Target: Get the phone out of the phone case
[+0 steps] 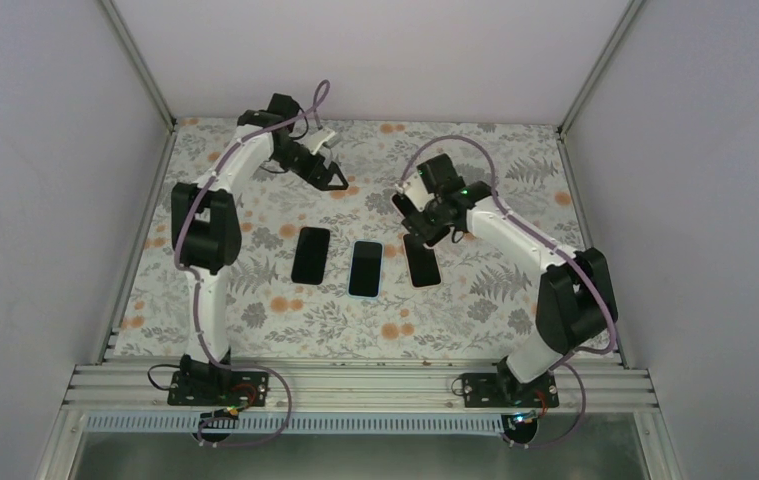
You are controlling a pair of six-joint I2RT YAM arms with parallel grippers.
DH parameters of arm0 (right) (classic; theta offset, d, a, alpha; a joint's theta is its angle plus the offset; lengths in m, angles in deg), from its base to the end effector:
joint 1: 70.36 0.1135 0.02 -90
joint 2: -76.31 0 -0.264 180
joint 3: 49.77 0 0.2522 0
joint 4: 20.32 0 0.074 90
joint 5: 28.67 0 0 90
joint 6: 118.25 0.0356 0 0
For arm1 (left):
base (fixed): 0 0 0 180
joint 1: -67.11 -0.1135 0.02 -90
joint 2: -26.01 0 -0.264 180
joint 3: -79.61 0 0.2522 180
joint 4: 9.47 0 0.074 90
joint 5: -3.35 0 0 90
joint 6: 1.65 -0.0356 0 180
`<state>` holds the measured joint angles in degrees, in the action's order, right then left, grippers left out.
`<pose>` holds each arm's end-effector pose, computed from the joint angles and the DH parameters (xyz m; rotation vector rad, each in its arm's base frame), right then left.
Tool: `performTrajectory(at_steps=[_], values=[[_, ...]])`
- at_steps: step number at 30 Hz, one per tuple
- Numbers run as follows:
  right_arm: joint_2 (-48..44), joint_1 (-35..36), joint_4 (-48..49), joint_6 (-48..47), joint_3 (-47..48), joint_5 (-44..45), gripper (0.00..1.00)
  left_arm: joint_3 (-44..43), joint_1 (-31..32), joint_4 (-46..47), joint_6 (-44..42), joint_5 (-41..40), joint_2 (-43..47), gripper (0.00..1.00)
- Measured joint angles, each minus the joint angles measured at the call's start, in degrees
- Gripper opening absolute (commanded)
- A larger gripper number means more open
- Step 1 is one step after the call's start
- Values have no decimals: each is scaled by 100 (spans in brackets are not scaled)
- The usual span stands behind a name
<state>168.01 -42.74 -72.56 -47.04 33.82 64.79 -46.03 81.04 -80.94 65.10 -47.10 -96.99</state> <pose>0.2949 0.1519 0.2466 -1.0135 2.4173 -0.0255 0.4336 -0.1309 0.2519 0.9894 2.3963 -0.8877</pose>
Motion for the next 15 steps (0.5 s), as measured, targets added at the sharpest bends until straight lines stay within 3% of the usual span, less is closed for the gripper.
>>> performTrajectory(at_steps=[7, 15], values=[[577, 938, 426, 28, 424, 533, 75, -1180, -48, -1143, 133, 874, -763, 100], [1537, 1543, 697, 0, 1071, 1143, 75, -1237, -50, -1556, 140, 1364, -793, 100]])
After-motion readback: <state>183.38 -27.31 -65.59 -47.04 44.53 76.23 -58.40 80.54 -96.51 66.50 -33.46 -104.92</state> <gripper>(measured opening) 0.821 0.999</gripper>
